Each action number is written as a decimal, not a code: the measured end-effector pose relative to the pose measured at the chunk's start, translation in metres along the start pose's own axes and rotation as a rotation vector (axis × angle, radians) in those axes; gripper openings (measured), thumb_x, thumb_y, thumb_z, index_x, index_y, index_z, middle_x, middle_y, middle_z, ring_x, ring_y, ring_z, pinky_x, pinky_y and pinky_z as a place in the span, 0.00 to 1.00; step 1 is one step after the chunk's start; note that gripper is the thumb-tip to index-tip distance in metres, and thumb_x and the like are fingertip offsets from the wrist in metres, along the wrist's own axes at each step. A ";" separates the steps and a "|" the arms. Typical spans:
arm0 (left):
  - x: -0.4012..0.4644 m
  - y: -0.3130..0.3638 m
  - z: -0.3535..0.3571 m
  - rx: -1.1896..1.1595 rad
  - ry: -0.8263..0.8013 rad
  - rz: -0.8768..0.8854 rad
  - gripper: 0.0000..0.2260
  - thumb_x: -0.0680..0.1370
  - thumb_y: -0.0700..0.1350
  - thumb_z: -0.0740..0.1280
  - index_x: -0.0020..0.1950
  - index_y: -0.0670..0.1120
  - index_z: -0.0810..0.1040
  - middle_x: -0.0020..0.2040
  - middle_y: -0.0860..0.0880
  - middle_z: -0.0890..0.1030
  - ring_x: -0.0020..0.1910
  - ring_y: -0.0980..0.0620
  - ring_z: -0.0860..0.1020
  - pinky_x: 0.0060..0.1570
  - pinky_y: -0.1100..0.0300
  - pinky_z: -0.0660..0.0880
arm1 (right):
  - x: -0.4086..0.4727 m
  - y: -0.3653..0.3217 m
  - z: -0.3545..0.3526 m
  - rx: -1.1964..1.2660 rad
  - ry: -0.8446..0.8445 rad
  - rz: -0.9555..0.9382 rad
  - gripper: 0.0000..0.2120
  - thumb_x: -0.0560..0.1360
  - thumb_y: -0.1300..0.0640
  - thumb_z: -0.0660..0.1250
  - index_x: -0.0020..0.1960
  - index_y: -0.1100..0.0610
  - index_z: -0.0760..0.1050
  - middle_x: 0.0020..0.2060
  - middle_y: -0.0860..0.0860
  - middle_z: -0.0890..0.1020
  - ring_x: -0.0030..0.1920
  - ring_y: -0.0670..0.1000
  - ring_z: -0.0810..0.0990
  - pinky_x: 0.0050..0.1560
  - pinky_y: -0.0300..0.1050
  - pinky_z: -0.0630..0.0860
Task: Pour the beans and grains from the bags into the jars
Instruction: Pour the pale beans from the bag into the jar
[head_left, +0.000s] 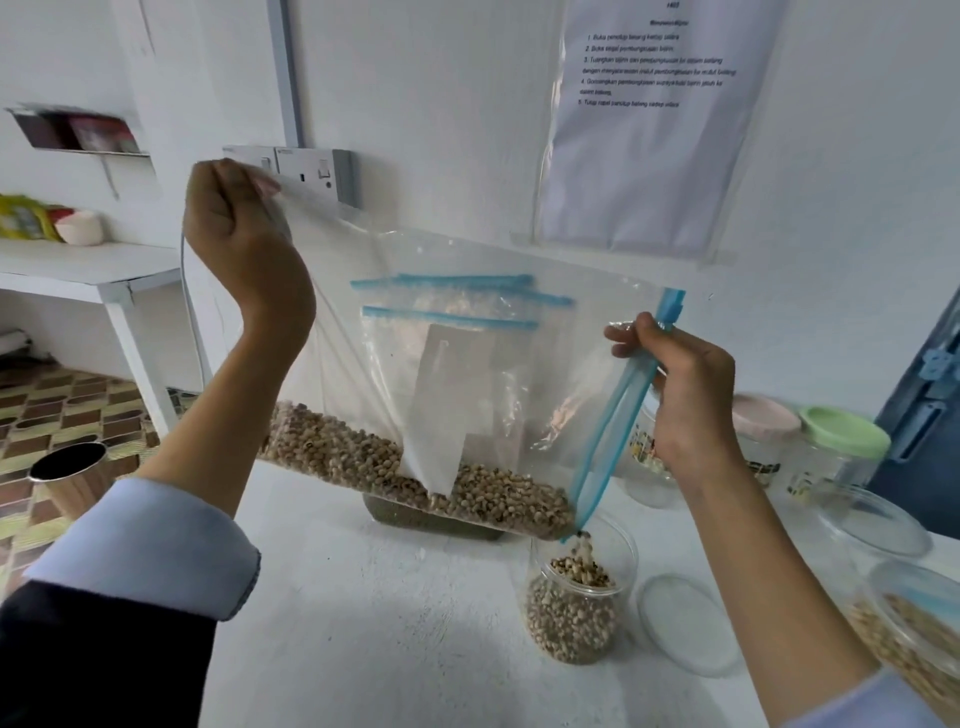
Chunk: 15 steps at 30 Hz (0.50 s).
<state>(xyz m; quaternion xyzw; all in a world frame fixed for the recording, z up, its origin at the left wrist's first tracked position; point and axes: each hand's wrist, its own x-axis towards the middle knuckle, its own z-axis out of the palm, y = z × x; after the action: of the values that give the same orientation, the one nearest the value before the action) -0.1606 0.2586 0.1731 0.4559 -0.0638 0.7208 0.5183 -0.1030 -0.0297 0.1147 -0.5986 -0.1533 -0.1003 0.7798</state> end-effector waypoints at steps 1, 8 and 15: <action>0.001 0.000 -0.001 -0.001 0.005 0.002 0.20 0.78 0.41 0.56 0.30 0.58 0.74 0.28 0.54 0.70 0.28 0.51 0.62 0.28 0.53 0.57 | 0.000 0.000 0.000 0.001 -0.014 0.002 0.11 0.77 0.58 0.66 0.38 0.57 0.82 0.35 0.49 0.85 0.39 0.46 0.80 0.57 0.45 0.73; 0.007 0.001 -0.003 -0.011 0.032 0.009 0.18 0.78 0.42 0.57 0.30 0.57 0.73 0.28 0.52 0.71 0.29 0.51 0.64 0.30 0.50 0.58 | 0.004 -0.002 -0.002 0.031 -0.038 0.010 0.13 0.78 0.57 0.64 0.37 0.58 0.81 0.35 0.50 0.85 0.43 0.49 0.81 0.55 0.44 0.73; 0.003 0.000 -0.004 0.002 0.023 -0.010 0.15 0.77 0.43 0.57 0.32 0.55 0.72 0.29 0.51 0.70 0.29 0.50 0.63 0.29 0.50 0.58 | 0.001 -0.001 -0.002 0.002 -0.002 -0.011 0.10 0.77 0.58 0.65 0.39 0.58 0.82 0.33 0.47 0.85 0.40 0.43 0.81 0.52 0.40 0.73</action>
<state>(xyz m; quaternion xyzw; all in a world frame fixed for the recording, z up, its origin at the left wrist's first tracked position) -0.1633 0.2625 0.1733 0.4485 -0.0547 0.7233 0.5221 -0.1026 -0.0321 0.1157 -0.5970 -0.1576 -0.1035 0.7798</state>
